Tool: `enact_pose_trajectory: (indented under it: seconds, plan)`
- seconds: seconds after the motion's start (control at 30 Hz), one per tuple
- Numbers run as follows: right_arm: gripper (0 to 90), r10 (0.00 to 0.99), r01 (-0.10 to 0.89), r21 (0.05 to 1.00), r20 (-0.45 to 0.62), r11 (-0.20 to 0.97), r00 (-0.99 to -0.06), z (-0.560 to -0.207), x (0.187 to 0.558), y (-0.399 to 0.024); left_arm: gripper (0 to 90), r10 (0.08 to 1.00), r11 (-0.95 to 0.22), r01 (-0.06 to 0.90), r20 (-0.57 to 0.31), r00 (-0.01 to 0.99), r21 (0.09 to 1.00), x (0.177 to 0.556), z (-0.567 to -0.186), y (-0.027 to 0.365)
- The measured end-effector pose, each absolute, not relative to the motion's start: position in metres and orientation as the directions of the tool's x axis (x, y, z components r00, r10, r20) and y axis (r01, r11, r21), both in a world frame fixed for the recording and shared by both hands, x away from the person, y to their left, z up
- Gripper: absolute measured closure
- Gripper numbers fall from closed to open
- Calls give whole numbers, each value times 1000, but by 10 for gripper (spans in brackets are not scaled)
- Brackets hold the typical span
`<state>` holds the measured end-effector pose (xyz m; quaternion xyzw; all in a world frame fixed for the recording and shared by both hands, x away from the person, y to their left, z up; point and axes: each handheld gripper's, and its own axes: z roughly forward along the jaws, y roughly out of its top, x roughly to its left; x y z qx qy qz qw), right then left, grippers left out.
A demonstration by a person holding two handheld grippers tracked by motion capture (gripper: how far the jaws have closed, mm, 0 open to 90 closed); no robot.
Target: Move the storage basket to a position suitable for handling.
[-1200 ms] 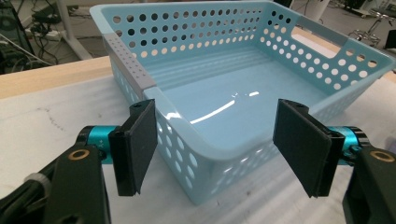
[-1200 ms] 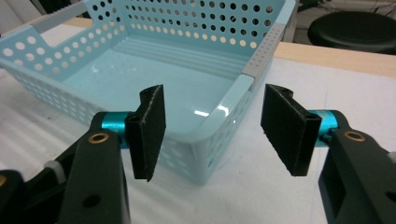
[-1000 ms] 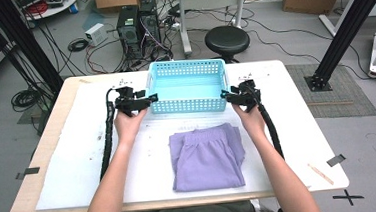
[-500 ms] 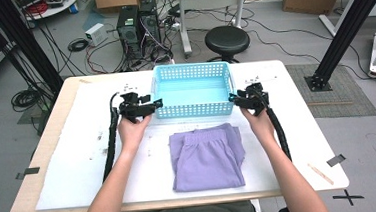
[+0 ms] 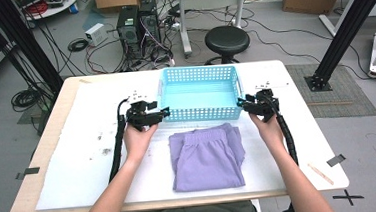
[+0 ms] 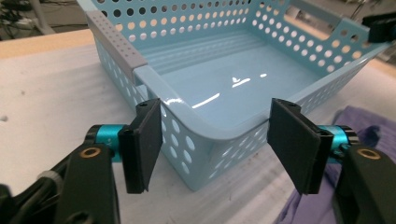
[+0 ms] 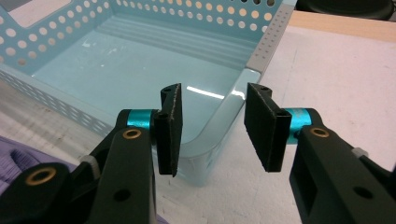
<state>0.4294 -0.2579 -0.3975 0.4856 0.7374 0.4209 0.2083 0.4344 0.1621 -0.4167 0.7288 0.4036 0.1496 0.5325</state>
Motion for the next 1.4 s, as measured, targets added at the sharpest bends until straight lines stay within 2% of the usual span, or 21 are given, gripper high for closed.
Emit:
enact_pose_trajectory:
  seconds: [0.2,0.3,0.4,0.47,0.63,0.73,0.87,0.97,1.07,1.2,1.4]
  plan:
    - [508,895,547,822,117,156,-431,-400,433,-255,312,747,-161,368,-131,652,916,437,-416,159]
    - [497,897,549,822,119,152,-426,-402,436,-255,304,746,-181,338,-94,659,924,437,-415,155]
    - [466,889,559,818,146,139,-434,-402,437,-257,258,743,-215,338,-71,665,916,437,-417,153]
    - [381,888,557,819,151,134,-435,-400,434,-260,253,733,-231,347,-72,676,909,435,-421,156]
    - [297,845,508,853,183,117,-502,-404,424,-277,254,729,-207,374,-113,675,904,438,-431,161]
    - [276,835,486,854,125,183,-535,-409,418,-277,254,720,-200,364,-116,685,910,441,-434,159]
    - [282,810,477,839,77,262,-581,-418,420,-267,255,715,-197,366,-122,689,910,446,-436,156]
    - [363,808,458,834,27,306,-589,-423,425,-259,277,707,-211,357,-111,699,910,448,-436,152]
    - [432,798,455,838,41,300,-602,-425,429,-259,315,702,-211,365,-119,702,907,448,-437,153]
    - [443,802,452,837,28,307,-597,-425,428,-259,372,704,-232,376,-112,701,897,445,-434,153]
    - [447,806,460,829,17,320,-592,-422,423,-258,395,693,-257,369,-96,715,893,436,-431,155]
